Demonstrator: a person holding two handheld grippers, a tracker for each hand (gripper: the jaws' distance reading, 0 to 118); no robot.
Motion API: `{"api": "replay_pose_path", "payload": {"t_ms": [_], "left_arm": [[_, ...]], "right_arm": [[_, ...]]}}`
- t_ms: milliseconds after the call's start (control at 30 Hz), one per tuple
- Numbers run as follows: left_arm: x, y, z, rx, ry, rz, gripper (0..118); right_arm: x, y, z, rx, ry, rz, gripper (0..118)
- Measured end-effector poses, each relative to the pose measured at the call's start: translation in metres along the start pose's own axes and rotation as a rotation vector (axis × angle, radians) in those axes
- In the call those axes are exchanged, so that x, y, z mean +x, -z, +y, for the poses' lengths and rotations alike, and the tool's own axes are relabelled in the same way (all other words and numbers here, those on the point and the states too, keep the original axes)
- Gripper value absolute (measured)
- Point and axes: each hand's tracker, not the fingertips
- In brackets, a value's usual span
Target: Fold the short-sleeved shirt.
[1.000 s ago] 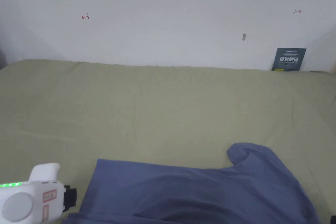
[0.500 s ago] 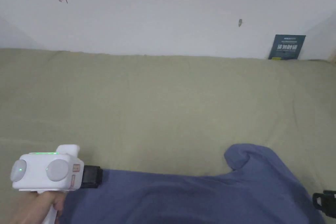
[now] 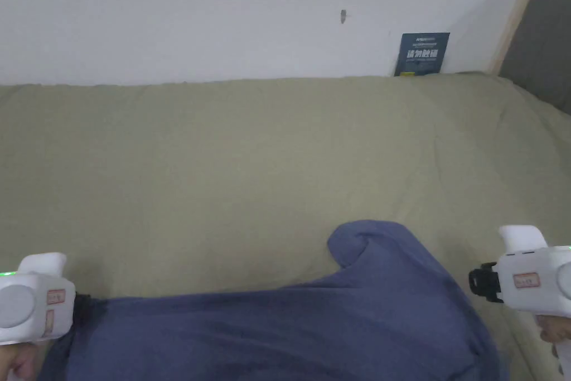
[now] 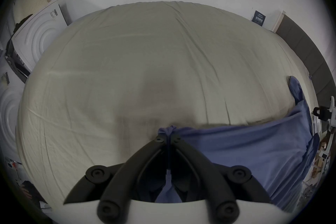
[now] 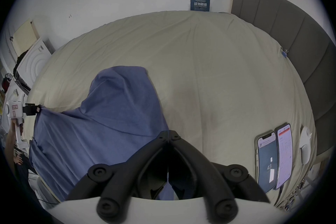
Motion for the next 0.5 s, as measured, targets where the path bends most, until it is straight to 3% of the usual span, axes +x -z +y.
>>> {"api": "replay_pose_path", "payload": {"t_ms": [33,67,100,133,167,367,400,433,500], "left_arm": [[0.000,0.000,0.000,0.001,-0.001,0.001,0],[0.000,0.000,0.000,0.001,0.002,0.001,0],[0.000,0.001,0.002,-0.004,0.012,0.003,0],[0.005,0.000,-0.001,-0.006,0.013,0.002,0],[0.006,-0.001,-0.002,-0.007,0.012,0.001,0],[0.001,-0.001,-0.010,-0.003,0.011,-0.003,0],[0.001,0.000,-0.008,-0.002,0.012,0.000,0],[0.001,0.000,-0.007,-0.002,0.015,0.001,0],[0.000,-0.002,-0.009,0.000,0.015,0.000,0]], "right_arm": [[-0.001,0.003,0.002,-0.038,-0.017,0.010,12],[-0.001,0.009,0.006,-0.075,-0.027,0.012,47],[-0.001,0.020,0.009,-0.132,-0.035,0.037,91],[-0.001,0.030,0.011,-0.171,-0.041,0.053,118],[-0.006,0.033,0.012,-0.100,-0.068,0.047,118],[-0.018,0.054,0.015,-0.174,-0.069,0.033,117],[-0.020,0.056,0.013,-0.187,-0.078,0.026,111],[-0.021,0.055,0.015,-0.185,-0.152,0.055,88],[-0.021,0.047,0.012,-0.151,-0.154,0.018,73]]}}
